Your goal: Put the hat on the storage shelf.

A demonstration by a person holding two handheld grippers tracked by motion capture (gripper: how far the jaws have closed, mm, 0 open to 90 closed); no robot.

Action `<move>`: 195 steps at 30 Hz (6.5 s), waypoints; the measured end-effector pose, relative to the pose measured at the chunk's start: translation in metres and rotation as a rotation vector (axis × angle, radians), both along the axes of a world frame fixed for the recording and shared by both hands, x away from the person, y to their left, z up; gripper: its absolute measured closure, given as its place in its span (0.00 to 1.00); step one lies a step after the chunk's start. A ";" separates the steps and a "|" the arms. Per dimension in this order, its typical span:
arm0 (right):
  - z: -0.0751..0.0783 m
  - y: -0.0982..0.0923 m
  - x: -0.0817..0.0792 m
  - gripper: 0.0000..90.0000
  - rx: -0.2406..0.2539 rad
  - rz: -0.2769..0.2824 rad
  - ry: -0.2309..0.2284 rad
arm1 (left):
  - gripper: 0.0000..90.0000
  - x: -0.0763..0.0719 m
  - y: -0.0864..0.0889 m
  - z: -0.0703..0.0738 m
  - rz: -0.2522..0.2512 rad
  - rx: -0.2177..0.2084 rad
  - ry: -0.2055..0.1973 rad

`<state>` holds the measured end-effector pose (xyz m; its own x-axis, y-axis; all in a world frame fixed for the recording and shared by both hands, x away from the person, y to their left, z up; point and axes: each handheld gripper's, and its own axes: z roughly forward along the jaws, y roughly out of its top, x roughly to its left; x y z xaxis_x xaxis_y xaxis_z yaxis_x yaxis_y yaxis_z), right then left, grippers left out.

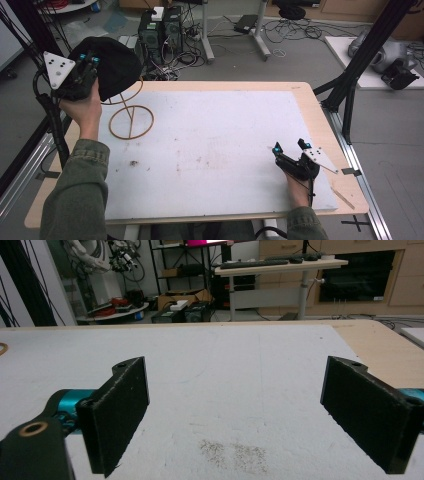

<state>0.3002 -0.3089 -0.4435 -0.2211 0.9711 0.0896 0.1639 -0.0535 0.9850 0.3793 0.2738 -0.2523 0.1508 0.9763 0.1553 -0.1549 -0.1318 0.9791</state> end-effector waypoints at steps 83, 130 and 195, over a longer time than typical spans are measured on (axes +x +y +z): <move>0.005 -0.001 0.000 0.12 0.036 -0.014 -0.016 | 0.19 -0.030 0.008 -0.035 0.065 -0.146 0.011; 0.006 0.002 -0.002 0.12 0.029 -0.005 -0.018 | 0.19 -0.086 0.003 -0.127 0.084 -0.107 0.119; 0.008 0.007 -0.009 0.12 -0.026 -0.078 -0.022 | 0.19 -0.124 0.006 -0.177 0.150 -0.186 0.149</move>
<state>0.2910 -0.3016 -0.4358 -0.1461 0.9875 0.0596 0.1387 -0.0392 0.9896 0.2548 0.2798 -0.4292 0.0103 0.9991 -0.0422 0.0003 0.0422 0.9991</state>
